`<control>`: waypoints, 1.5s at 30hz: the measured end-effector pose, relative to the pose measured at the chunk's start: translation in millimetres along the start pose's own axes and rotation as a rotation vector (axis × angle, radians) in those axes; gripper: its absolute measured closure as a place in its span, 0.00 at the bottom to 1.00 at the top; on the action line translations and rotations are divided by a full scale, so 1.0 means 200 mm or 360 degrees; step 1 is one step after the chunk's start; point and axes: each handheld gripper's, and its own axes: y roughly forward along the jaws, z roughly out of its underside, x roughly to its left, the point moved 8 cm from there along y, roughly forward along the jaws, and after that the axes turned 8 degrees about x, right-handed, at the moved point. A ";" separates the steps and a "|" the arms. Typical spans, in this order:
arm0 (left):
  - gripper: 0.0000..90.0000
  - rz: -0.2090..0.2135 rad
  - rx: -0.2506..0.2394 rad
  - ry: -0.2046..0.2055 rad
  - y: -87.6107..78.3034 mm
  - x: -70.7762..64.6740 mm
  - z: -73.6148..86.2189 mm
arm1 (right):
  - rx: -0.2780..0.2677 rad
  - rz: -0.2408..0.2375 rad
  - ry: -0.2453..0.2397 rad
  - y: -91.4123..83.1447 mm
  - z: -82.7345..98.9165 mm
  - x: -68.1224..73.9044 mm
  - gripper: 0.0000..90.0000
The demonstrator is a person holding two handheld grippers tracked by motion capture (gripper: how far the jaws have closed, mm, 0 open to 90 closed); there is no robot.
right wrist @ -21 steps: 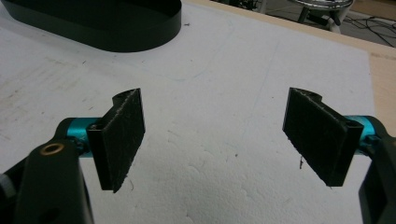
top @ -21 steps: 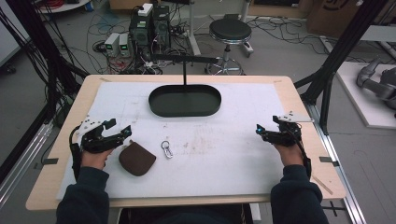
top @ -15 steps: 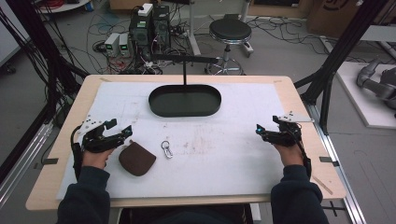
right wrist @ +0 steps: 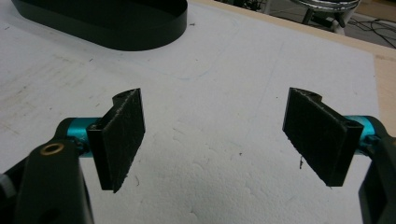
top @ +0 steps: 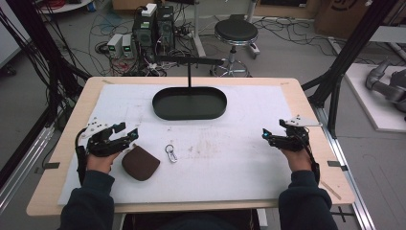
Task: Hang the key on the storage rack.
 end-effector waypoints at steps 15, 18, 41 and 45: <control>0.40 0.0262 0.0309 0.0239 0.19 -0.29 0.03 | -0.0003 -0.0026 -0.0014 -0.01 -0.01 0.04 0.24; 0.60 0.0253 0.0423 0.0181 0.22 -0.30 0.04 | -0.0009 -0.0029 -0.0014 -0.01 -0.01 0.04 0.24; 0.60 0.0255 0.0973 0.0368 0.41 -0.35 0.19 | 0.0002 -0.0049 -0.0014 0.00 -0.01 0.05 0.24; 0.72 0.0299 0.0960 0.0455 0.41 -0.38 0.19 | 0.0006 -0.0051 -0.0012 0.00 -0.01 0.05 0.24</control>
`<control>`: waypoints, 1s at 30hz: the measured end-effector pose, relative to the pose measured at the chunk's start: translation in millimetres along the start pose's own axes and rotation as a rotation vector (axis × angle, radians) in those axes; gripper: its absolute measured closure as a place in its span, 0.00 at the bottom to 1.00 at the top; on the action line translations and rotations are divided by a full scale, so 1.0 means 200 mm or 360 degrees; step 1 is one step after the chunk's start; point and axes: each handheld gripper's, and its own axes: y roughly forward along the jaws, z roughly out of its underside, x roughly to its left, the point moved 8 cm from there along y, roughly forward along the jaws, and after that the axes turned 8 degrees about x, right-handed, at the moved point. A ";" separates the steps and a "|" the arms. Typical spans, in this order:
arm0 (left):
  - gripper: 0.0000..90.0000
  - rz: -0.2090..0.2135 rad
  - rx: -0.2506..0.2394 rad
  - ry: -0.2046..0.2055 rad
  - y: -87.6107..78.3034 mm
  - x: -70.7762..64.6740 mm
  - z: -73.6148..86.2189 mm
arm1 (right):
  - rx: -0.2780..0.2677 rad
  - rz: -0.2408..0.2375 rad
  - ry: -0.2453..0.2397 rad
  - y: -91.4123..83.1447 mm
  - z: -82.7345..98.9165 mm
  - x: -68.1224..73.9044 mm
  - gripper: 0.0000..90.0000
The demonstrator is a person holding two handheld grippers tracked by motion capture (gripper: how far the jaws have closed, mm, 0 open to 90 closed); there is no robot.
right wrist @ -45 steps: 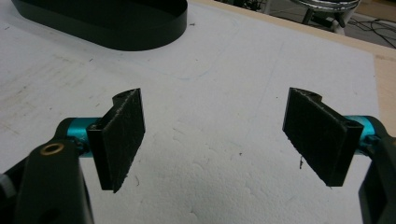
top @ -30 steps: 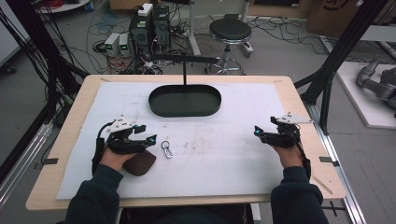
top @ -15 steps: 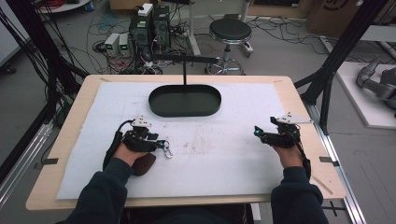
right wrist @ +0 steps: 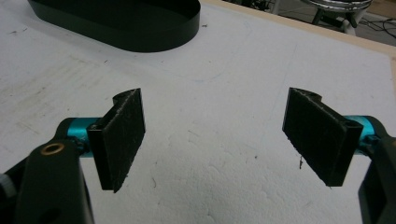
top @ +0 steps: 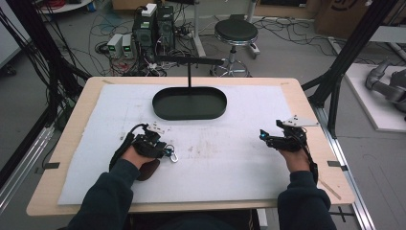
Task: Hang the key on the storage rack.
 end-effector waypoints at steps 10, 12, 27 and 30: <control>0.89 -0.0007 -0.0006 0.0058 0.00 -0.01 0.00 | 0.0003 0.0007 0.0011 -0.01 0.01 -0.01 0.24; 0.93 0.0016 -0.0012 0.0069 0.00 -0.02 0.00 | 0.0004 0.0009 0.0019 -0.01 0.01 -0.01 0.24; 0.98 0.0094 -0.0277 -0.0019 -0.11 0.00 -0.03 | -0.0003 0.0022 0.0032 -0.02 0.01 -0.02 0.24; 0.98 0.0065 -0.0347 -0.0031 -0.14 0.02 -0.05 | -0.0003 0.0020 0.0035 -0.02 0.01 -0.02 0.24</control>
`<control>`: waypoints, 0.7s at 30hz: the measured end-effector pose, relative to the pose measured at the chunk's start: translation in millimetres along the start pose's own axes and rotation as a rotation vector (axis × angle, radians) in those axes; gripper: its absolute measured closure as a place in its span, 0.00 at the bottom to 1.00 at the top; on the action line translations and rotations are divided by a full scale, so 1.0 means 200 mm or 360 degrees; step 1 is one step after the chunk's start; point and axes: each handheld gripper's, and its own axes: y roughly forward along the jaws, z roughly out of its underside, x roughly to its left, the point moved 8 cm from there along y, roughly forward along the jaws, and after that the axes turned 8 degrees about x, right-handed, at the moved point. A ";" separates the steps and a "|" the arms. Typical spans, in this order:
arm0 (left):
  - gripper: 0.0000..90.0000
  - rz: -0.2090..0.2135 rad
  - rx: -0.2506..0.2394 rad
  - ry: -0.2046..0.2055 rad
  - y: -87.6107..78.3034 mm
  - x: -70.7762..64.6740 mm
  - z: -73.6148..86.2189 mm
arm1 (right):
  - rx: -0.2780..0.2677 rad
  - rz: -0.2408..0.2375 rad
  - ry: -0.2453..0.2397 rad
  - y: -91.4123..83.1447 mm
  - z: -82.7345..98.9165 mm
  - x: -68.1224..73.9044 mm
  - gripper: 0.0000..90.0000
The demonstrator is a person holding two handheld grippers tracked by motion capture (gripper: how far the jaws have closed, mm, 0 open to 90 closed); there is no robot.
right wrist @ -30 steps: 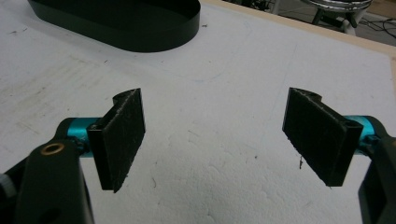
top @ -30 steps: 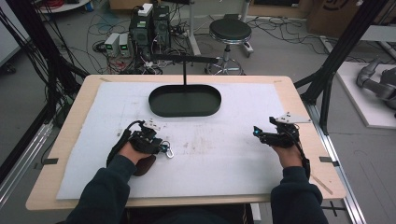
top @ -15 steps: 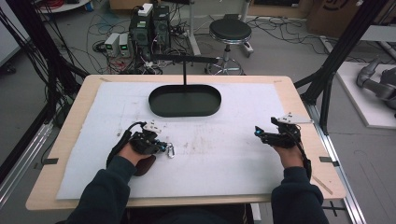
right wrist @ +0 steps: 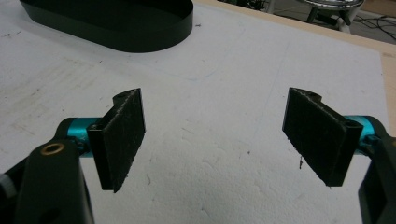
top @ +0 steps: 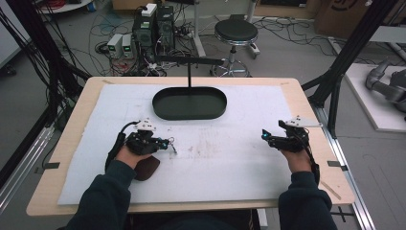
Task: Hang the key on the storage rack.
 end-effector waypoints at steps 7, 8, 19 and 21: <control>0.98 -0.0083 -0.0151 -0.0011 -0.11 0.07 -0.09 | -0.0007 -0.0002 -0.0004 0.00 0.00 0.00 0.24; 0.98 -0.0095 -0.0175 -0.0009 -0.13 0.08 -0.11 | -0.0006 -0.0004 -0.0001 0.00 0.00 0.00 0.24; 0.98 -0.0178 -0.0350 -0.0055 -0.29 0.26 -0.34 | -0.0007 -0.0016 -0.0001 0.02 -0.01 0.00 0.24; 0.98 -0.0203 -0.0348 -0.0036 -0.30 0.30 -0.39 | -0.0009 -0.0022 0.0002 0.02 -0.01 0.00 0.24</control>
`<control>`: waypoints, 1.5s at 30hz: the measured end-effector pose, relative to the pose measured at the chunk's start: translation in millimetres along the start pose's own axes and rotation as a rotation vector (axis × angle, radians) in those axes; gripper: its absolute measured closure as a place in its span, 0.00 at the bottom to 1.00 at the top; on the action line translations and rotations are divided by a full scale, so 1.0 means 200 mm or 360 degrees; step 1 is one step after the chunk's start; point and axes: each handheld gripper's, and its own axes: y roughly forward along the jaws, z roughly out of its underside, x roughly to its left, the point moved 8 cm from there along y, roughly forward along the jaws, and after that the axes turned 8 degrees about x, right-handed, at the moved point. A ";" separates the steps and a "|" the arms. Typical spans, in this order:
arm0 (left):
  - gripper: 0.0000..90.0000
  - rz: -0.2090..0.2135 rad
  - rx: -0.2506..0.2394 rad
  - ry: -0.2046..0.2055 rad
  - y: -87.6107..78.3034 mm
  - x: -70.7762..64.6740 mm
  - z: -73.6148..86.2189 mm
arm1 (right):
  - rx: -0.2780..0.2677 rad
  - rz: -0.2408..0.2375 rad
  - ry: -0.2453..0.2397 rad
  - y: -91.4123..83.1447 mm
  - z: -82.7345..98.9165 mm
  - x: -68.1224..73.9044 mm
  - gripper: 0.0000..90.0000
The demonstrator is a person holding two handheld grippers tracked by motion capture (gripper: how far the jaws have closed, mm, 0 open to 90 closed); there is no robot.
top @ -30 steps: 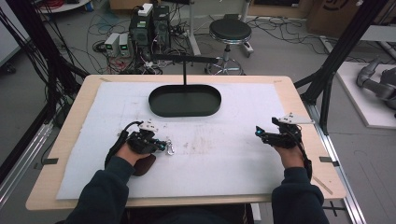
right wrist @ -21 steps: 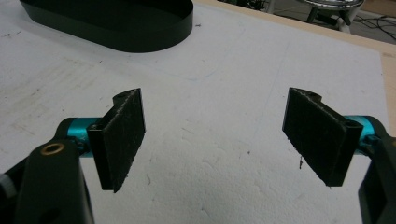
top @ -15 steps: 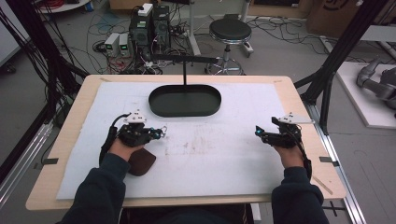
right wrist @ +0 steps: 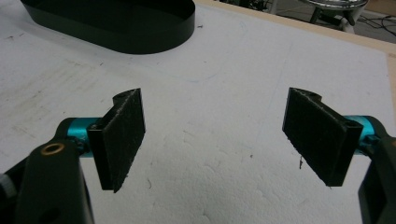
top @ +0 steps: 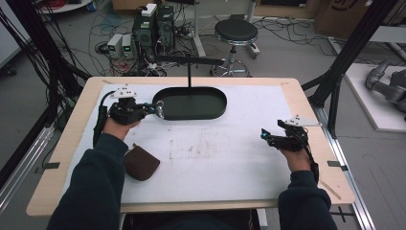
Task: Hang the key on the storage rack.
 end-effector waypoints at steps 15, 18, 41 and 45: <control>0.98 -0.0123 -0.0014 -0.0006 0.14 0.33 -0.33 | -0.0011 -0.0019 0.0014 0.01 0.00 -0.01 0.24; 0.98 -0.0140 -0.0012 -0.0004 0.17 0.38 -0.38 | -0.0015 -0.0028 0.0021 0.01 0.00 -0.02 0.24; 0.98 -0.0230 0.0007 -0.0091 0.31 0.52 -0.41 | 0.0015 -0.0044 0.0017 0.02 0.01 -0.02 0.24; 0.98 -0.0218 -0.0008 -0.0068 0.30 0.50 -0.43 | 0.0009 -0.0041 0.0022 0.02 0.01 -0.02 0.24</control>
